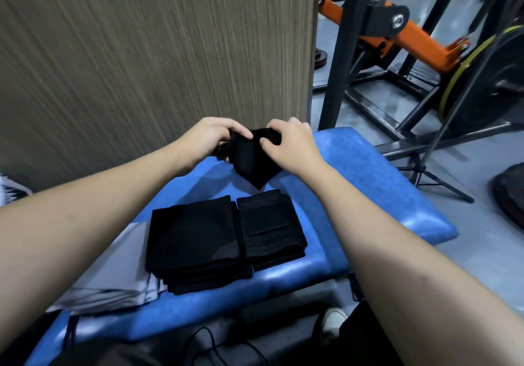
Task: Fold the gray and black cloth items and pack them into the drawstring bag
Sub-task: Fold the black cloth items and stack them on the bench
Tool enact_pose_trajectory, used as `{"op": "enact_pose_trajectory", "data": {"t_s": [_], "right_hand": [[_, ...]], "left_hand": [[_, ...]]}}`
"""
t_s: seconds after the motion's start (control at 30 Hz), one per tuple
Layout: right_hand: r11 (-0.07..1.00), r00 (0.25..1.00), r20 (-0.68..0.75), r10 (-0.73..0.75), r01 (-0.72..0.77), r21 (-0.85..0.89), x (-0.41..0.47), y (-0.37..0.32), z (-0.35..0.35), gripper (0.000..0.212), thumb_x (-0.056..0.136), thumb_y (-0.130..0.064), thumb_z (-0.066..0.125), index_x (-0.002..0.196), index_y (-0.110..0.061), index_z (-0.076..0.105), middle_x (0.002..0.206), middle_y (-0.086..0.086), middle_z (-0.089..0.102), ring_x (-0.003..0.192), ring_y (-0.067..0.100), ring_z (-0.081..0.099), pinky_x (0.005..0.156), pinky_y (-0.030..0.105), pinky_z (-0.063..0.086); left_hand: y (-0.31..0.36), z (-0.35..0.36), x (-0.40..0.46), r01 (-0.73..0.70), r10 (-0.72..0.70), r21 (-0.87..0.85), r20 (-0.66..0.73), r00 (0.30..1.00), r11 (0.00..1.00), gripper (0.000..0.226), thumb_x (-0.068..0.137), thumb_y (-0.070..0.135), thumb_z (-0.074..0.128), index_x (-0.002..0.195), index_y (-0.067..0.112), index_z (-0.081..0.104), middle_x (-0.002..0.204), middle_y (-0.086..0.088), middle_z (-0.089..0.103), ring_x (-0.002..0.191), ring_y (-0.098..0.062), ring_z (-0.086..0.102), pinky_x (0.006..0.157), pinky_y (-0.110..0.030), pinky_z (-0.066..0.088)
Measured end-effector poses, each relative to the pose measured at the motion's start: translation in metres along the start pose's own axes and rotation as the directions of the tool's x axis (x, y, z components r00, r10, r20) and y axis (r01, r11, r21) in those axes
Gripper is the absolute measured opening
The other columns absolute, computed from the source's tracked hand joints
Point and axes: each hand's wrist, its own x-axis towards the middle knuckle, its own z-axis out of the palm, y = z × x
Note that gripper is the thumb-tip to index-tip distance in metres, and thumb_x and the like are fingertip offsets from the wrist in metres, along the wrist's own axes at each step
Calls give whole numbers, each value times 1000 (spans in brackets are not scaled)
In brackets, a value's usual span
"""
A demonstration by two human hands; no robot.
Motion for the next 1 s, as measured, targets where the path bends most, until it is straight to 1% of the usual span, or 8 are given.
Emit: {"op": "enact_pose_trajectory", "data": {"t_s": [0.13,0.23,0.3,0.47,0.57,0.67,0.83,1.0], "right_hand": [[995,981,-167,95,-91,32,-6,12,-17,17,86,-41,57,74,-30,53,68,-6,50,92,22,45,76,30,20],[982,956,-249,153,-120,144,-18,21,-42,21,86,-33,60,71,-19,57,62,-8,47,85,19,45,88,35,34],[950,957,-204,209,-149,275,-26,29,-56,23,86,-30,59,66,-21,54,59,-6,51,75,21,51,83,38,43],[868,957,-20,289,-254,426,-44,57,-72,27,86,-26,64,62,-17,54,51,-11,46,54,7,41,55,30,35],[895,968,41,247,-244,374,-52,76,-82,22,80,-31,69,77,-9,65,61,-9,52,60,3,42,57,28,38],[926,975,106,193,-217,309,-63,92,-97,10,82,-23,70,72,-23,65,64,-12,58,60,-4,47,59,20,43],[948,918,302,256,-300,108,-81,115,-111,23,77,-29,78,81,-14,61,72,0,59,50,14,47,41,22,37],[941,847,425,320,-337,-38,-87,127,-117,26,79,-33,80,94,-19,63,93,-1,64,80,16,58,69,30,45]], "left_hand": [[23,23,1,-61,62,-56,18,998,997,52,82,-14,31,111,7,69,80,-16,54,61,-16,50,52,-21,46],[38,42,4,-208,208,-12,80,975,978,40,90,-13,48,119,9,65,107,-10,69,82,-7,66,65,-21,55],[44,57,9,-260,254,30,119,960,965,36,87,-5,61,118,12,64,113,-9,69,94,-10,64,80,-31,54],[54,97,22,-224,214,17,227,950,974,20,88,12,70,105,15,59,93,2,65,84,-6,62,79,-29,55],[53,117,29,-162,167,-43,272,948,986,11,92,8,64,93,14,55,85,-3,63,77,-10,65,74,-30,55],[48,130,35,-92,92,-14,285,954,996,12,93,5,62,88,10,52,77,-7,60,66,-17,61,66,-33,53],[37,137,39,-20,-23,189,226,974,982,16,92,7,65,93,8,49,80,-13,58,67,-22,59,60,-36,52],[28,143,37,-72,-32,461,214,976,884,27,89,18,68,105,9,47,80,-13,63,62,-24,59,63,-41,52]]}}
